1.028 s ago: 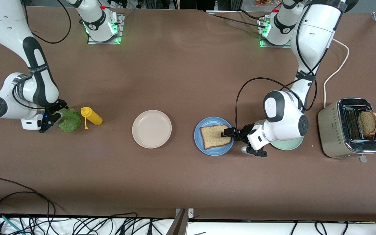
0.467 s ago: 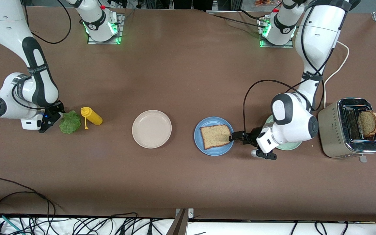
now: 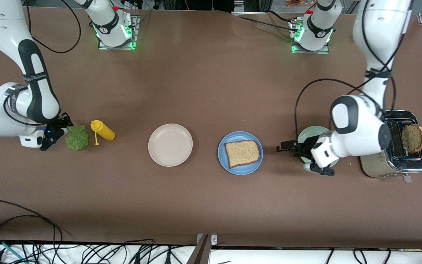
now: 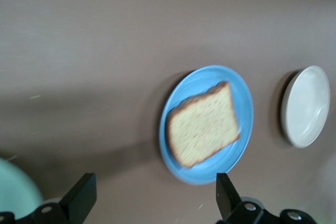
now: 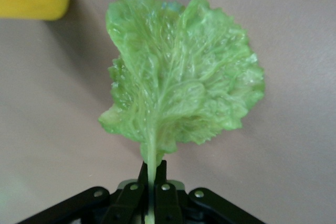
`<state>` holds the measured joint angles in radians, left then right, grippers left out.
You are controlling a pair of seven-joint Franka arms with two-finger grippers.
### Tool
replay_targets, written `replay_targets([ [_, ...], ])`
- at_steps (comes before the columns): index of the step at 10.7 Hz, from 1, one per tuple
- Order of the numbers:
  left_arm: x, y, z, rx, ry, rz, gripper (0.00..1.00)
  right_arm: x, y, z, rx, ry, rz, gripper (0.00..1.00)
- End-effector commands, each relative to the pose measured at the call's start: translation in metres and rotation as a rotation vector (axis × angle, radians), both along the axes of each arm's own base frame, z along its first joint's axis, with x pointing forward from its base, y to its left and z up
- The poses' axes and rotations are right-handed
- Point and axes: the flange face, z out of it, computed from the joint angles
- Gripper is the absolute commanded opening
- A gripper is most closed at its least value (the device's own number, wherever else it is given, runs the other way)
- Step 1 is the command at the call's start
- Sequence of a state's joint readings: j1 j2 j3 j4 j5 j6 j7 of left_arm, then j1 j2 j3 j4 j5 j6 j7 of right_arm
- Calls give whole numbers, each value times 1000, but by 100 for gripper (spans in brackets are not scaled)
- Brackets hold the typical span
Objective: Make sandwich in blue plate with both arms
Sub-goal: 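Lift the lettuce with the right gripper while the left gripper withdraws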
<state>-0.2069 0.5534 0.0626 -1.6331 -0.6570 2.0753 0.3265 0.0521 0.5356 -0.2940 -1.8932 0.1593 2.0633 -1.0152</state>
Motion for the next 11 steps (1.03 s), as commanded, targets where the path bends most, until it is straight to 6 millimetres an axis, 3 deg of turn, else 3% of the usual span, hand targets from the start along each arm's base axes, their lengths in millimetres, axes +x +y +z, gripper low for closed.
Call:
replay_targets([
  [1,-24,38,58,104,-1,-108,100,27,8,57,21,4,-13,0],
  [3,-37,73,96,206,9,-159,100,47,19,106,10,40,-42,0],
  [4,-44,88,115,262,14,-183,100,52,27,121,6,58,-60,0],
  [7,-68,113,165,399,33,-236,100,66,63,175,-7,46,-95,0],
  [8,-76,122,180,440,45,-237,100,70,85,203,-10,38,-122,0],
  [11,-100,132,220,541,104,-115,100,82,172,254,-8,-13,-193,0],
])
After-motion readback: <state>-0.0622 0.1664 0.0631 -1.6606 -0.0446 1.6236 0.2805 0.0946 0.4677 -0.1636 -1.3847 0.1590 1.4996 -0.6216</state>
